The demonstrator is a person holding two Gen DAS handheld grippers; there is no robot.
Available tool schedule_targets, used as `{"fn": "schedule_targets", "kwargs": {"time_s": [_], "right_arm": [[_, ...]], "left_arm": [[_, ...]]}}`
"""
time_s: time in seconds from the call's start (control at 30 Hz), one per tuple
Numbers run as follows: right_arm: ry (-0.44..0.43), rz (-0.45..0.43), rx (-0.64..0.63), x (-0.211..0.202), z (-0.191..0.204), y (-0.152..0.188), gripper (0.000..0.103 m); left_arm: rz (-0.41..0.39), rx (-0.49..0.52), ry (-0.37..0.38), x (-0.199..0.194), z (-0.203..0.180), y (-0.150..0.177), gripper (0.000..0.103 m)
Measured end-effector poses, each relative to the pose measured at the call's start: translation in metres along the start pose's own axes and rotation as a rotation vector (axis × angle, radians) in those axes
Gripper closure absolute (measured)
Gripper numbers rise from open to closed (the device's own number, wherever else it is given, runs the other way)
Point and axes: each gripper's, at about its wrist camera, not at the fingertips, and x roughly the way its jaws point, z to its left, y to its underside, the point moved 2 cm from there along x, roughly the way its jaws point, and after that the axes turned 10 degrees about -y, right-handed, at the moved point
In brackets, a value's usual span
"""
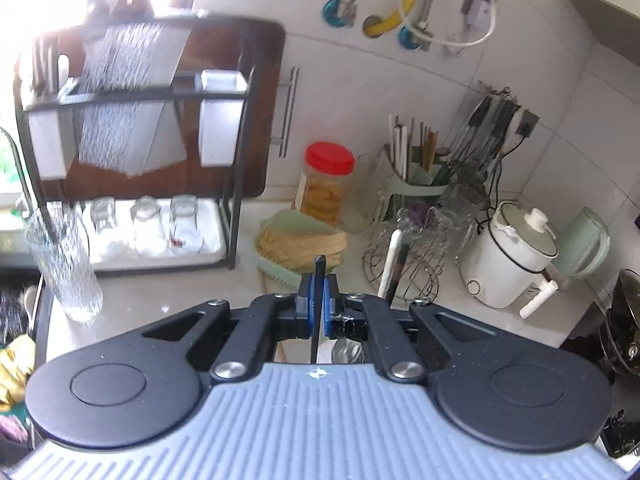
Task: Organize utensils
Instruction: 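Lift the black chopstick with the left gripper and carry it toward the mug, then lower the black chopstick into the white mug with the left gripper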
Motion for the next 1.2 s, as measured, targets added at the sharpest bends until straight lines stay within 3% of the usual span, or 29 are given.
{"fn": "schedule_targets", "kwargs": {"time_s": [0.63, 0.83, 1.2], "right_arm": [[-0.006, -0.009, -0.009, -0.001, 0.000, 0.001, 0.012], [-0.014, -0.011, -0.004, -0.001, -0.002, 0.001, 0.012], [-0.020, -0.011, -0.012, -0.001, -0.002, 0.001, 0.012]], "left_arm": [[-0.065, 0.062, 0.058, -0.054, -0.036, -0.060, 0.098], [-0.076, 0.055, 0.059, -0.042, -0.046, -0.065, 0.098], [0.057, 0.126, 0.074, 0.007, -0.063, -0.046, 0.098]]}}
